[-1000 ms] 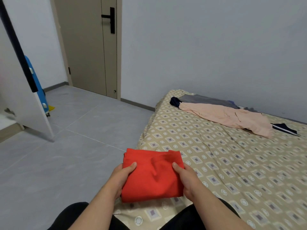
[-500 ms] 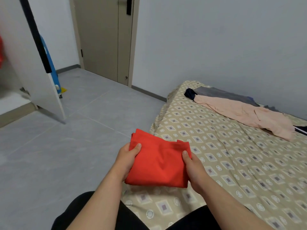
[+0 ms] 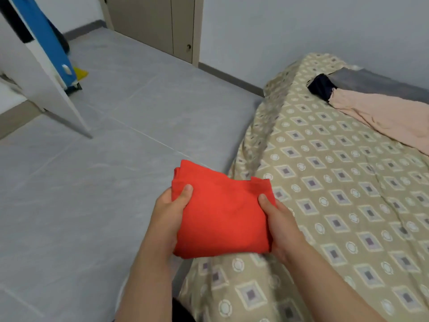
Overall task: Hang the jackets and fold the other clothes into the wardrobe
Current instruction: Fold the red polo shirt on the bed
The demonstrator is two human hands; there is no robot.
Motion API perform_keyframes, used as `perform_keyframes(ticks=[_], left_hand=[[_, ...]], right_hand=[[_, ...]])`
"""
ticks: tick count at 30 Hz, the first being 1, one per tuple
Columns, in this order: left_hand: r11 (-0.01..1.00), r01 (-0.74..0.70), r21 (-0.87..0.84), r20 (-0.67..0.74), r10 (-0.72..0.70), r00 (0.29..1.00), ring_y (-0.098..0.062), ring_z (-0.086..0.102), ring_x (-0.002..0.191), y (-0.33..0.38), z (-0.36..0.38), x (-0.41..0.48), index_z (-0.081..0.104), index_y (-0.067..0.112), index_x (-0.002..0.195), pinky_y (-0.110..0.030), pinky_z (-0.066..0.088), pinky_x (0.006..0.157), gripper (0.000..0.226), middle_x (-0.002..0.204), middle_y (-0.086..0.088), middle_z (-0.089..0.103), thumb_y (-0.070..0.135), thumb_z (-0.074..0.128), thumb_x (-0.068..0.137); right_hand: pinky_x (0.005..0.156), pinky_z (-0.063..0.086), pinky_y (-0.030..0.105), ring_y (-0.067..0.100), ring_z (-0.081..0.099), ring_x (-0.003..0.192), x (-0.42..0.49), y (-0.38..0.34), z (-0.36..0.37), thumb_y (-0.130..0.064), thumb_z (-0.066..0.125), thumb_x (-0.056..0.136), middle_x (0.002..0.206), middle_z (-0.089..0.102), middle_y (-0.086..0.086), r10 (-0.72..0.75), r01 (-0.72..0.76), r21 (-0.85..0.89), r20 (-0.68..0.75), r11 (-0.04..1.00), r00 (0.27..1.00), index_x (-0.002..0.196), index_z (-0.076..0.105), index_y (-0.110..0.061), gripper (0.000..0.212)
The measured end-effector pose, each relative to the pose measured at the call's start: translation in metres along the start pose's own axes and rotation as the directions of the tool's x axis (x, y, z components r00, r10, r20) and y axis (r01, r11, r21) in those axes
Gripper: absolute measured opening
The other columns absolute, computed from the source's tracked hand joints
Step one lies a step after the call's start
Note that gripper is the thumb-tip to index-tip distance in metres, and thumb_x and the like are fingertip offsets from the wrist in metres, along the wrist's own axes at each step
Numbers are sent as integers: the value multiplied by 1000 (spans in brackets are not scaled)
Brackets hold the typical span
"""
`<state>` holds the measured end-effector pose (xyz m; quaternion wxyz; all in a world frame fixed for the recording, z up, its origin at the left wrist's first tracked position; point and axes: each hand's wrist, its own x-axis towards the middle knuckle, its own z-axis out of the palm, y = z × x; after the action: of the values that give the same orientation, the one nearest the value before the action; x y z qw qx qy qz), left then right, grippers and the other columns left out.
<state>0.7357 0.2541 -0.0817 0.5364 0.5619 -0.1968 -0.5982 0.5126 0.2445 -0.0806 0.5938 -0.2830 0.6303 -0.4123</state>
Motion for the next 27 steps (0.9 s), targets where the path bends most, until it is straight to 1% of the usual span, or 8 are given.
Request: perform_keyframes(ticks=[2,5,7,9,12,17,21,27], left_hand=[[999,43,20,-9,-42,999,-17,73,77,1,-10,17,70,13,100,-26,56,58,20,91,-5,77,28,68,87],[990,142,12,34,-142,989,-24,73,87,4,-23,28,66,10,109,-31,58,65,50,100,-12,75,22,86,64],[986,163,36,21,-164,986,-27,72,93,12,-36,32,65,12,113,-34,58,70,61,105,-12,75,20,88,57],[986,148,76,-20,-147,989,-29,72,96,29,-49,31,65,15,114,-38,58,75,69,106,-10,75,29,86,50],[987,115,109,-129,-100,986,-26,72,96,64,-71,25,67,20,114,-40,57,78,67,105,-6,75,36,85,51],[998,12,62,-241,4,971,-23,72,93,162,-113,4,72,28,107,-26,57,69,50,105,-4,75,30,84,58],[998,-62,28,-262,67,963,-24,71,98,268,-159,-17,68,26,113,-29,58,72,59,111,-4,73,31,86,57],[979,-192,76,-280,205,938,-21,72,96,417,-216,-49,71,37,105,-31,58,72,50,108,0,74,41,84,57]], right_hand=[[91,54,42,23,71,100,22,-9,14,-30,59,97,107,76,3,-13,14,-59,16,998,1000,111,73,-25,21],[85,56,39,21,72,97,40,-25,30,-32,62,95,104,76,3,80,-73,-97,61,993,995,112,72,-19,24],[78,58,36,24,72,100,44,-38,42,-32,67,89,108,75,7,188,-179,-68,176,981,966,117,68,-17,32],[75,59,33,26,71,103,42,-55,55,-21,72,80,113,73,11,236,-219,-90,301,972,924,122,64,-15,43],[80,58,38,28,71,102,34,-86,89,-1,71,79,111,74,10,216,-146,-215,350,966,912,123,62,-17,48],[94,54,49,32,67,108,2,-171,185,2,67,85,114,73,10,144,-49,-243,391,969,909,126,62,-16,44],[87,56,39,26,70,104,-41,-247,274,1,68,85,112,73,6,59,62,-253,445,965,894,120,66,-21,41],[84,56,30,20,69,106,-109,-341,393,-7,66,90,117,72,3,-65,220,-210,566,953,822,124,64,-23,37]])
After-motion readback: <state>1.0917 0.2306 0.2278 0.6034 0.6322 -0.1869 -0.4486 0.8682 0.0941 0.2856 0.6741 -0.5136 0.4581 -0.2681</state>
